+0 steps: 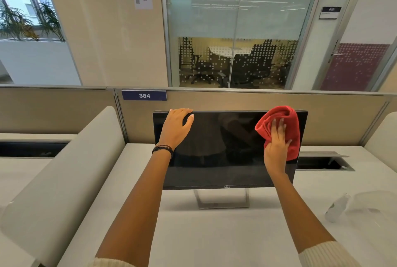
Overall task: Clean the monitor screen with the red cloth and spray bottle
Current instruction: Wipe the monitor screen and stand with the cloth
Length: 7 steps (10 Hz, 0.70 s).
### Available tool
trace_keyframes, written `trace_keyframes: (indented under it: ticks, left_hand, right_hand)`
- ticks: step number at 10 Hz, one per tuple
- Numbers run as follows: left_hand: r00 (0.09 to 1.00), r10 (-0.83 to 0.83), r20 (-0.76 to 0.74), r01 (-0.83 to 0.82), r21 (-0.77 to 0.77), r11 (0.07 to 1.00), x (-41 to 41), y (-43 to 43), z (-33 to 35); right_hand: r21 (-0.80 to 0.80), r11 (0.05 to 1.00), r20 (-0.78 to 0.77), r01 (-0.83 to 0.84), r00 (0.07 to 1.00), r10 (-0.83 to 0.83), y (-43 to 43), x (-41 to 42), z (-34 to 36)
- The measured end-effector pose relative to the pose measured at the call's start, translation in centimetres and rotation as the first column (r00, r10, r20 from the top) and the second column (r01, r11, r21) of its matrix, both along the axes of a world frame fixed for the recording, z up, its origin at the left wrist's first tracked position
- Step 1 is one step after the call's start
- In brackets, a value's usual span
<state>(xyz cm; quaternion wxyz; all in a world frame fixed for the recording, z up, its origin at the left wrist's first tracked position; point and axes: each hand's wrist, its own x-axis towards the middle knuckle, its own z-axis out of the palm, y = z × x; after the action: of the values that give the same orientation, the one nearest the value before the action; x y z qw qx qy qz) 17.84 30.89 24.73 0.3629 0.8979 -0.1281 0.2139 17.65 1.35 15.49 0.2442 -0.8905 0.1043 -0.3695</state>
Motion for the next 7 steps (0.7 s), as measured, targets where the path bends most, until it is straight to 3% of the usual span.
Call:
trace_keyframes:
  ticks: [2,3,4,5,6,7]
  left_hand:
    - [1.0,0.011,-0.011,-0.011,0.001,1.0,0.0,0.0,0.1]
    - [1.0,0.012,-0.019,-0.012,0.0,1.0,-0.1,0.0,0.2]
    - [1.0,0.009,-0.021,-0.009,0.007,1.0,-0.2,0.1,0.2]
    - [1.0,0.011,-0.022,-0.01,0.023,1.0,-0.1,0.2,0.1]
    - [1.0,0.014,-0.018,-0.014,0.022,1.0,0.1,0.1,0.1]
    - [1.0,0.016,-0.008,-0.016,0.013,1.0,0.1,0.1,0.0]
  right_hand:
    - [0.057,0.993,-0.078,0.107,0.992,-0.102,1.2,-1.2,-3.1]
    - [0.353,0.936,0.086,0.0,0.996,-0.032,1.8,-1.7,-2.1]
    - [0.63,0.776,0.21,-0.036,0.969,-0.127,1.6,-2.3,0.0]
    - [0.69,0.722,0.284,-0.045,0.935,-0.212,0.2,-2.3,2.6]
    - [0.412,0.907,0.368,-0.085,0.926,-0.08,-1.5,-1.3,4.7]
    - [0.178,0.984,0.178,-0.033,0.984,0.001,-2.3,-0.3,4.6]
